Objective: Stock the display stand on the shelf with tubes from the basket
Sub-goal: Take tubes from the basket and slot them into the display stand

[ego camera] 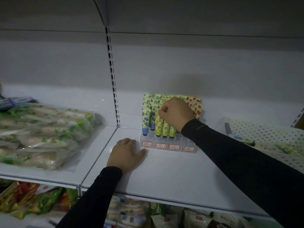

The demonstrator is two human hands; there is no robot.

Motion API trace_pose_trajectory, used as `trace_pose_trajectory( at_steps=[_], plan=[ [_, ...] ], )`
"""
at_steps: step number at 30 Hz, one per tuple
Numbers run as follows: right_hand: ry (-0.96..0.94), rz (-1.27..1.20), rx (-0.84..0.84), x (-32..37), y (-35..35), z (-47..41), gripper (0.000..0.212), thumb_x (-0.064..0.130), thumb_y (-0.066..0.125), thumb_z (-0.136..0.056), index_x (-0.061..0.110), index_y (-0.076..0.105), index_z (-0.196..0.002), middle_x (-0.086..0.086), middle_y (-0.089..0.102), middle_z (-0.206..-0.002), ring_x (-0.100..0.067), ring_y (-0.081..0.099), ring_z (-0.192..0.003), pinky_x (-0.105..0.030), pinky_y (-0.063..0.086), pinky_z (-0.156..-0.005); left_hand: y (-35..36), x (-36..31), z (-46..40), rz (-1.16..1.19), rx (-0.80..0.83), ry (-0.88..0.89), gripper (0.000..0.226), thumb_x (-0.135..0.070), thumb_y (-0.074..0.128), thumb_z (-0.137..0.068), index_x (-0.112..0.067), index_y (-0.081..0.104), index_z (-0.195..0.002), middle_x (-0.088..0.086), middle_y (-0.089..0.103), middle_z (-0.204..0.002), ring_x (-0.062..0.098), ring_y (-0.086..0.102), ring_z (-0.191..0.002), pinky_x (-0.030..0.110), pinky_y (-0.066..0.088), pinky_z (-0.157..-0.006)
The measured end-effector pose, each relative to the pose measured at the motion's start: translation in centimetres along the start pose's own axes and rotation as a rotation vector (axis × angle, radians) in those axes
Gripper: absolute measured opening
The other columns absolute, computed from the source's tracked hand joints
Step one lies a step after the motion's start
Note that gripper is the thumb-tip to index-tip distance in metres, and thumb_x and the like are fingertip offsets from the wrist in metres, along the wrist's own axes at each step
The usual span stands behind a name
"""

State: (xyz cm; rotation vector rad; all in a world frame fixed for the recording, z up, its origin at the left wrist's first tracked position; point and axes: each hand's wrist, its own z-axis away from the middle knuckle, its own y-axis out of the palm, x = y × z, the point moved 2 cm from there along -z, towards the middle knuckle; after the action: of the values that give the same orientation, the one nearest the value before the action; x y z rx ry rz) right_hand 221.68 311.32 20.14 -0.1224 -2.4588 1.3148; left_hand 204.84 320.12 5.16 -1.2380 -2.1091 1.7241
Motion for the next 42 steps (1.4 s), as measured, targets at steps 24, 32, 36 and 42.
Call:
trace_pose_trajectory(
  at_steps=[24,32,36,42],
  plan=[
    [0.019,0.006,0.125,-0.2,-0.2,-1.4,0.042,0.015,0.059,-0.087,0.017,0.045,-0.048,-0.009,0.067,-0.069,-0.021,0.065,-0.069,-0.021,0.036,-0.057,-0.1,-0.1,0.1,0.049,0.009,-0.013,0.046,-0.065,0.044,-0.078,-0.021,0.055,-0.084,-0.006,0.054,-0.092,0.019,0.050,-0.100,0.030,0.041,-0.086],
    [0.028,-0.003,0.148,-0.1,-0.6,-1.7,0.038,0.021,0.062,-0.085,0.014,0.049,-0.050,-0.015,0.069,-0.071,-0.024,0.066,-0.067,-0.029,0.053,-0.061,-0.3,-0.1,0.2,0.055,0.047,-0.046,0.047,-0.066,0.042,-0.075,-0.021,0.052,-0.081,-0.007,0.052,-0.090,0.018,0.049,-0.100,0.029,0.040,-0.085],
    [0.008,-0.077,0.103,-0.1,-1.4,-1.5,0.048,0.037,0.062,-0.088,0.014,0.046,-0.049,-0.009,0.047,-0.048,-0.020,0.043,-0.043,-0.026,0.048,-0.061,-0.6,-0.3,0.3,0.054,0.064,-0.075,0.047,-0.066,0.042,-0.076,-0.020,0.053,-0.081,-0.007,0.052,-0.090,0.017,0.048,-0.099,0.030,0.039,-0.085],
    [-0.011,-0.097,-0.010,-1.4,-4.1,-0.4,0.050,0.041,0.054,-0.093,0.001,0.063,-0.064,-0.015,0.063,-0.064,-0.028,0.060,-0.064,-0.035,0.053,-0.069,-1.4,-0.8,0.6,0.105,0.063,-0.113,0.048,-0.058,0.051,-0.083,-0.014,0.064,-0.095,0.003,0.063,-0.099,0.024,0.056,-0.106,0.029,0.039,-0.086]
  ],
)
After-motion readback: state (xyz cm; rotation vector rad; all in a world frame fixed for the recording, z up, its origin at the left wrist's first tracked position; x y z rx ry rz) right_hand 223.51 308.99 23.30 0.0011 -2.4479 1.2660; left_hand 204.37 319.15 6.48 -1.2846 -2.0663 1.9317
